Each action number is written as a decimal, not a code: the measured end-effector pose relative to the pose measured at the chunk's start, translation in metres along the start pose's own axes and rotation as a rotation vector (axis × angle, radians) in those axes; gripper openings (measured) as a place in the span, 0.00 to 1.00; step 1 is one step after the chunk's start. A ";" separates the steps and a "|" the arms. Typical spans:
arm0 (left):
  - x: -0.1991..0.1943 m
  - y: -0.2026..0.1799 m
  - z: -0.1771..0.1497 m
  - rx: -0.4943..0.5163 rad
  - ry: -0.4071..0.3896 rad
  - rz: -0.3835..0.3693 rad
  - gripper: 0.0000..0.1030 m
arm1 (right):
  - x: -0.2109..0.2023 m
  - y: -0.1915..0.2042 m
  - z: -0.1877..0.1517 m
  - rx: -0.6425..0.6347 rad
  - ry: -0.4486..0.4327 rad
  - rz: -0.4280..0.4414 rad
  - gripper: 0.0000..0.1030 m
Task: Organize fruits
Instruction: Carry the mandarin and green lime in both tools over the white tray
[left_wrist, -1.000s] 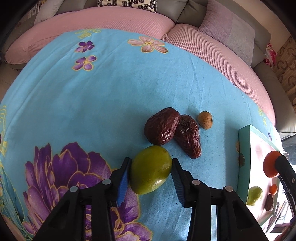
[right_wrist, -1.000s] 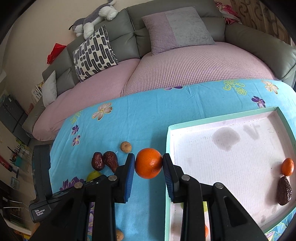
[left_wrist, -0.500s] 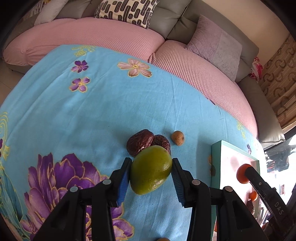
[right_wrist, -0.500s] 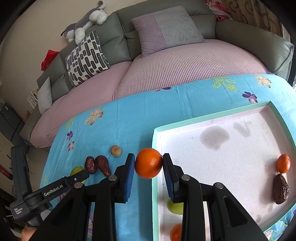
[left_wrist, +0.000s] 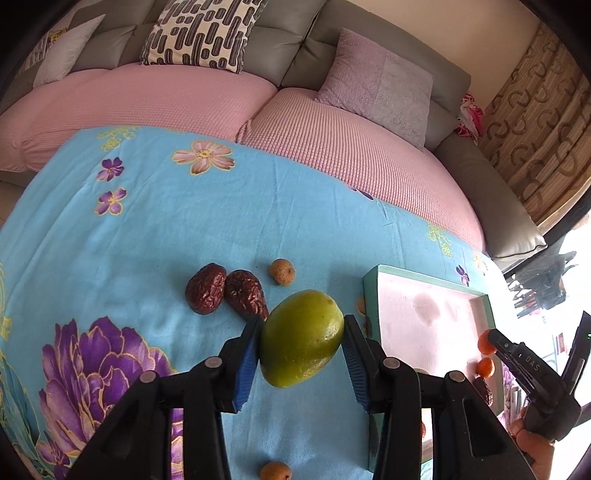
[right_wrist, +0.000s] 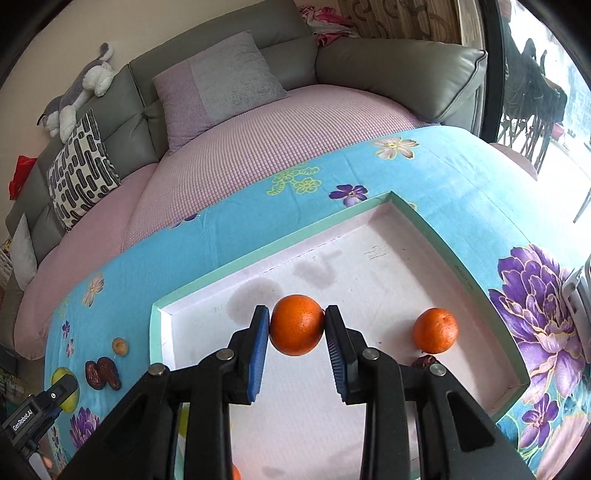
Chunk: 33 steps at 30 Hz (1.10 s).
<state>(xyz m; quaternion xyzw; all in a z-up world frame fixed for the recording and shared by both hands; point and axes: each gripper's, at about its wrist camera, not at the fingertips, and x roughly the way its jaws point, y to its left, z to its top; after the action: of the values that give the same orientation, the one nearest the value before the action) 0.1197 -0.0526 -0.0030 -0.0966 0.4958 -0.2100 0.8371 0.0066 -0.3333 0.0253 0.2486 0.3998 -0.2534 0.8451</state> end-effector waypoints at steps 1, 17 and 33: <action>0.000 -0.005 -0.001 0.012 0.001 -0.007 0.44 | -0.001 -0.009 0.002 0.019 -0.002 -0.014 0.31; 0.019 -0.123 -0.053 0.297 0.120 -0.198 0.44 | -0.021 -0.055 0.011 0.096 -0.039 -0.026 0.31; 0.059 -0.164 -0.095 0.431 0.224 -0.201 0.44 | 0.016 -0.059 0.006 0.042 0.038 0.030 0.31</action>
<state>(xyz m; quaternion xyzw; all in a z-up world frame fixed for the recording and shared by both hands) 0.0199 -0.2213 -0.0348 0.0589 0.5170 -0.4024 0.7532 -0.0178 -0.3847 0.0033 0.2772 0.4067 -0.2444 0.8355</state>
